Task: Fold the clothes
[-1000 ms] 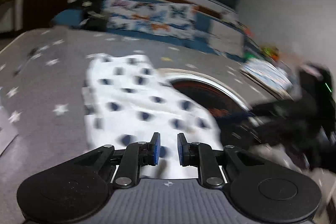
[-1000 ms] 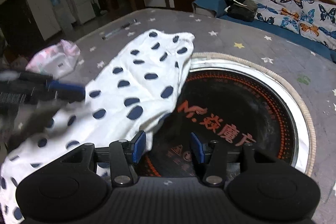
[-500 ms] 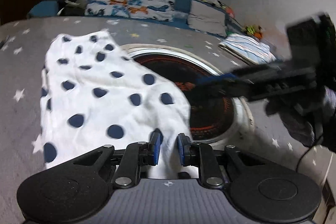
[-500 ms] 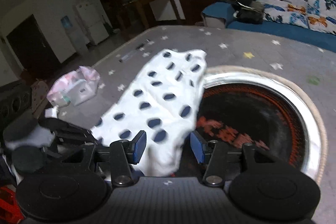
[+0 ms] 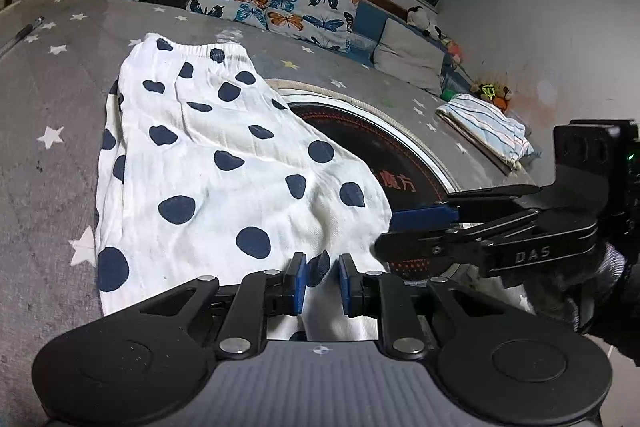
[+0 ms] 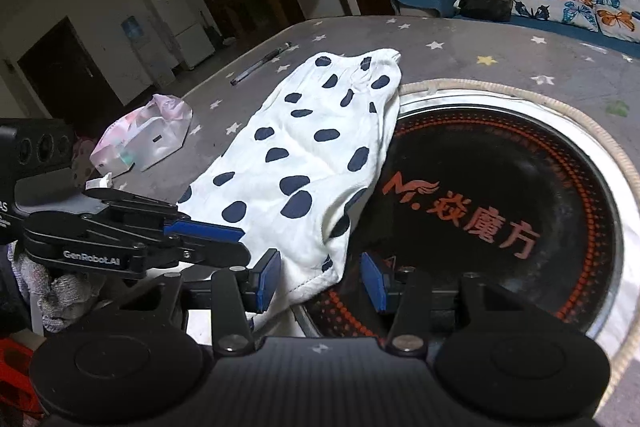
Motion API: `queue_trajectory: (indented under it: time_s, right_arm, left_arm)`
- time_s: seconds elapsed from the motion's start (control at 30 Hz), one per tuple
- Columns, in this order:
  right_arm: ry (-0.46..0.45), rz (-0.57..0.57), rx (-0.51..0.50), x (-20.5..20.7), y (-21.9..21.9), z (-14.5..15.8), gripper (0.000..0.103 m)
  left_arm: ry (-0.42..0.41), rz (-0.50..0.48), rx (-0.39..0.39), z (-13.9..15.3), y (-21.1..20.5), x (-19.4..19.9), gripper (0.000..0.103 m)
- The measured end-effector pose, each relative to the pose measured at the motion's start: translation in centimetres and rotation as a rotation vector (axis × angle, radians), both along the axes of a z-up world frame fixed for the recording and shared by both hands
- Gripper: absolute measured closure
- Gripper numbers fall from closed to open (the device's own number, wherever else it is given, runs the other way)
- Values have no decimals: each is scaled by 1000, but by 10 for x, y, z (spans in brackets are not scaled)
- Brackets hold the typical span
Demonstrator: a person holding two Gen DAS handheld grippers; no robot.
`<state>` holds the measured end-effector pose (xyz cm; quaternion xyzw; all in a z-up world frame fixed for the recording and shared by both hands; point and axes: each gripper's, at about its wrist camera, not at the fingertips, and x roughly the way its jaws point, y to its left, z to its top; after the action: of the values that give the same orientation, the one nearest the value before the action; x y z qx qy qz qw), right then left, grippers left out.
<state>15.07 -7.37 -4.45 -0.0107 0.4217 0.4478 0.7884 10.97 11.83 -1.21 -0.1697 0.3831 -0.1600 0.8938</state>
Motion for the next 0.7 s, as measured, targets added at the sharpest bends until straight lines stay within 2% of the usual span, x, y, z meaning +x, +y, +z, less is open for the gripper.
queue_trajectory:
  time_s: [0.07, 0.1, 0.17, 0.2, 0.23, 0.37, 0.4, 0.6, 0.7]
  right_arm:
    - [6, 5, 8, 0, 2, -3, 66]
    - [8, 7, 11, 0, 3, -3, 76]
    - [4, 12, 10, -2, 5, -4, 85]
    - [-8, 14, 3, -4, 6, -2, 93]
    - [-25, 14, -7, -6, 5, 0, 96]
    - [-103, 8, -49, -16, -2, 17, 98]
    - [-124, 8, -61, -18, -5, 22, 98]
    - [-107, -35, -151, -15, -11, 13, 99]
    - [-114, -58, -154, -12, -15, 13, 99]
  left_arm:
    - [-2, 0, -7, -1, 1, 0, 84]
    - [-4, -1, -8, -1, 1, -1, 84]
    - [-4, -2, -9, -1, 1, -1, 84]
    - [-3, -2, -7, -1, 1, -1, 84]
    - [-3, -2, -5, -1, 1, -1, 84]
    - [-8, -5, 12, 2, 1, -3, 83]
    - [-11, -7, 19, 2, 2, -3, 80]
    - [-9, 8, 34, 5, 10, -9, 79]
    - [-13, 15, 53, 10, 16, -15, 76]
